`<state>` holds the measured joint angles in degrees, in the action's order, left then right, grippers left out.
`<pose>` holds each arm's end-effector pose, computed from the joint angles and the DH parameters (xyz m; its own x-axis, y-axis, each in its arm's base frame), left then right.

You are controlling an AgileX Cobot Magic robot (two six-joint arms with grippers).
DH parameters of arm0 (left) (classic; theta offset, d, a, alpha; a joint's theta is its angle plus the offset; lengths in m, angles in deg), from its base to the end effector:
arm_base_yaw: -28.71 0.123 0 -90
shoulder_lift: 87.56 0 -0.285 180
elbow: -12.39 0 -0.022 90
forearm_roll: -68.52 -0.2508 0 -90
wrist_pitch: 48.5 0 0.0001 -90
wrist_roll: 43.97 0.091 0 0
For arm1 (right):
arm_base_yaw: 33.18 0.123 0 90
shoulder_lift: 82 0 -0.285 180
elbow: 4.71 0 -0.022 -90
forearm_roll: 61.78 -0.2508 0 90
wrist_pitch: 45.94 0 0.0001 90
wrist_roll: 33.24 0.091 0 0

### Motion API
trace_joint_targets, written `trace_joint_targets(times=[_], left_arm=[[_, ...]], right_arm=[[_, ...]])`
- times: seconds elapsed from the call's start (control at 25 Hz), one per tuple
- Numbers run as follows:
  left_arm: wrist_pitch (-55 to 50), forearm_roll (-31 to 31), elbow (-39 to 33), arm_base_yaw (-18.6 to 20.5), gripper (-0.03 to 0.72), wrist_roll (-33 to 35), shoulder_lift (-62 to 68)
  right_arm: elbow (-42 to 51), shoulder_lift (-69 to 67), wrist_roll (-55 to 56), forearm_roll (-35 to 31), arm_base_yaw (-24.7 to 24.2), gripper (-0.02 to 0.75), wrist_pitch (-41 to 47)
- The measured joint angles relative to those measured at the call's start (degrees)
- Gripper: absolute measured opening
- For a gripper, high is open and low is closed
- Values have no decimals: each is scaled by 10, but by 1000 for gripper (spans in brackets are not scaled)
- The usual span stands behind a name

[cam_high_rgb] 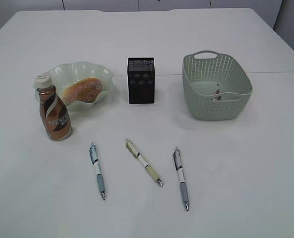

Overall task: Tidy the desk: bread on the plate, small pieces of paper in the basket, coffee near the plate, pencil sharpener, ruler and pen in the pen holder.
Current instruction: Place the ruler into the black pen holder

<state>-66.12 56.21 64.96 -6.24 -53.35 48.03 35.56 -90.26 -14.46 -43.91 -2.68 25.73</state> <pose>0.4453 -0.3041 0.3585 -0.1244 0.1373 -0.9827 0.5252 0.8494 0.0522 -0.0148 -0.0395 0.3038 -0.4713 -0.0281 -0.8815 -0.1650 0.9846 0.0569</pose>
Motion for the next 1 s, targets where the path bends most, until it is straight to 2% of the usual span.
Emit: trace_joint_targets(times=[0.16, 0.28, 0.48, 0.64, 0.8, 1.0], left_arm=[[13, 0, -5, 0, 232, 0, -25], [77, 7, -38, 0, 232, 0, -32], [282, 56, -190, 0, 232, -1, -44], [394, 96, -293, 4, 232, 6, -63], [423, 103, -324, 15, 232, 7, -64], [437, 113, -325, 35, 232, 8, -54]], right_arm=[[0, 0, 0, 0, 0, 464, 0], [0, 0, 0, 0, 0, 464, 0], [0, 0, 0, 0, 0, 464, 0], [0, 0, 0, -4, 0, 464, 0], [0, 0, 0, -9, 0, 464, 0], [0, 0, 0, -11, 0, 464, 0]])
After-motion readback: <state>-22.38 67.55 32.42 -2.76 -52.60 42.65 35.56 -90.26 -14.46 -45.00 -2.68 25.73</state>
